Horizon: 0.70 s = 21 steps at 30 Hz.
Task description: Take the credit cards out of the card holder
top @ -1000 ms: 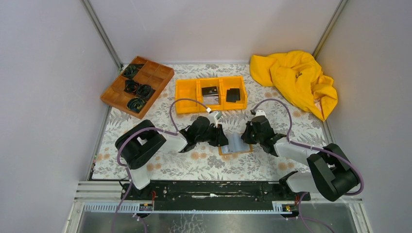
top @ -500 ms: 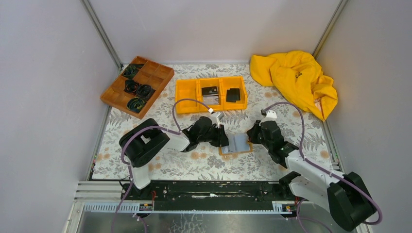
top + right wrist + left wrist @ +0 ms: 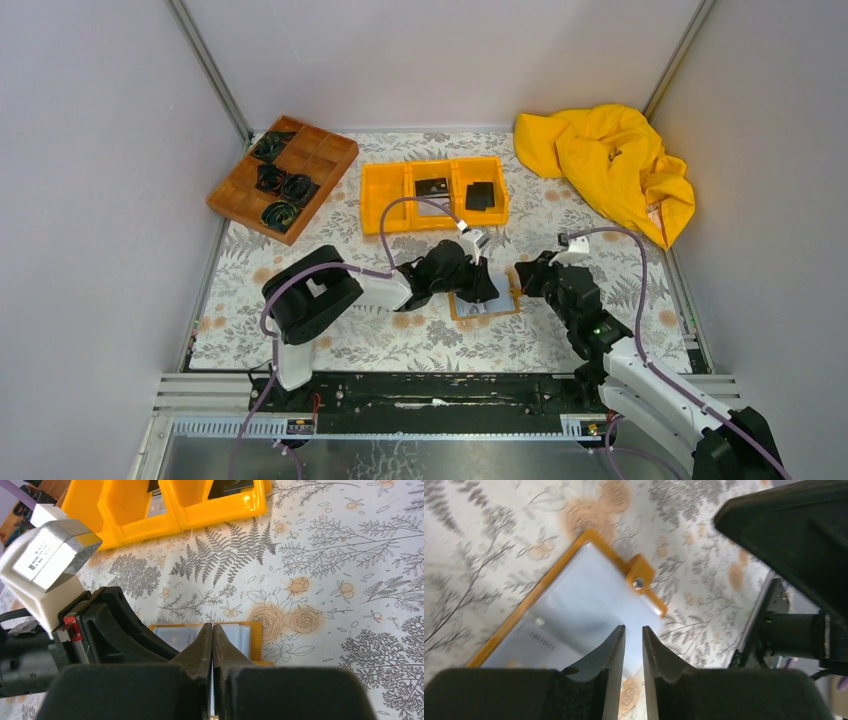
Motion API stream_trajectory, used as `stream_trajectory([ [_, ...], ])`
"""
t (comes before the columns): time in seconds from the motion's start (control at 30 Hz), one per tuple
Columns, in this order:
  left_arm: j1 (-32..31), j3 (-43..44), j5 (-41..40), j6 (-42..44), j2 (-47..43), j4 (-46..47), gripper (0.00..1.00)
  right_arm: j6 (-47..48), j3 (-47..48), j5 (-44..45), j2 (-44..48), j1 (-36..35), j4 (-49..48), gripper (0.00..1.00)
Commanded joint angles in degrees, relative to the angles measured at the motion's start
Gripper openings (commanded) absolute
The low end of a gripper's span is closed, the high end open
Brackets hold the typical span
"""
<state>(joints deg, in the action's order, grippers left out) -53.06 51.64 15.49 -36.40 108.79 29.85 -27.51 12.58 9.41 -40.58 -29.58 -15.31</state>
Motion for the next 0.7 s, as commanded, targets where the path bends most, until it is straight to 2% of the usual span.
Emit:
stream_trajectory([
  [0.0, 0.1, -4.2, -4.9, 2.3, -2.4, 2.8, 0.26, 1.7, -1.1, -4.5, -0.4, -0.3, -7.5, 0.00],
  [0.2, 1.7, -16.9, -20.2, 0.8, -20.0, 3.0, 0.21, 2.3, 0.6, -15.4, -10.1, -0.3, -13.1, 0.12],
  [0.23, 3.0, -19.2, -20.3, -0.1, -22.7, 3.4, 0.24, 2.3, 0.9, -17.2, -11.5, -0.2, -13.8, 0.13],
  [0.3, 6.3, -22.6, -17.9, -3.3, -26.2, 3.9, 0.64, 2.5, 2.4, -21.1, -15.1, -0.3, -13.9, 0.22],
  [0.33, 8.0, -23.3, -14.9, -4.3, -26.1, 4.2, 0.75, 2.4, 3.1, -22.9, -17.0, -0.2, -14.2, 0.26],
  [0.43, 9.6, -21.6, -9.8, -2.6, -22.6, 0.6, 0.81, 1.3, 4.1, -26.3, -21.4, -0.3, -15.7, 0.32],
  [0.5, 9.6, -21.8, -6.4, -2.4, -20.0, 3.6, 0.83, 1.3, 4.9, -25.8, -23.0, -0.2, -14.5, 0.35],
  [0.53, 9.5, -21.9, -5.0, -2.5, -19.2, 5.4, 0.84, 1.4, 5.4, -25.4, -23.7, -0.2, -13.5, 0.37],
  [0.57, 9.5, -21.9, -3.3, -2.3, -18.6, 7.3, 0.79, 1.4, 5.7, -25.0, -24.2, -0.2, -12.7, 0.38],
  [0.67, 9.4, -21.6, 1.7, -2.3, -16.7, 10.8, 0.45, 1.1, 6.1, -25.6, -26.2, -0.2, -12.8, 0.42],
])
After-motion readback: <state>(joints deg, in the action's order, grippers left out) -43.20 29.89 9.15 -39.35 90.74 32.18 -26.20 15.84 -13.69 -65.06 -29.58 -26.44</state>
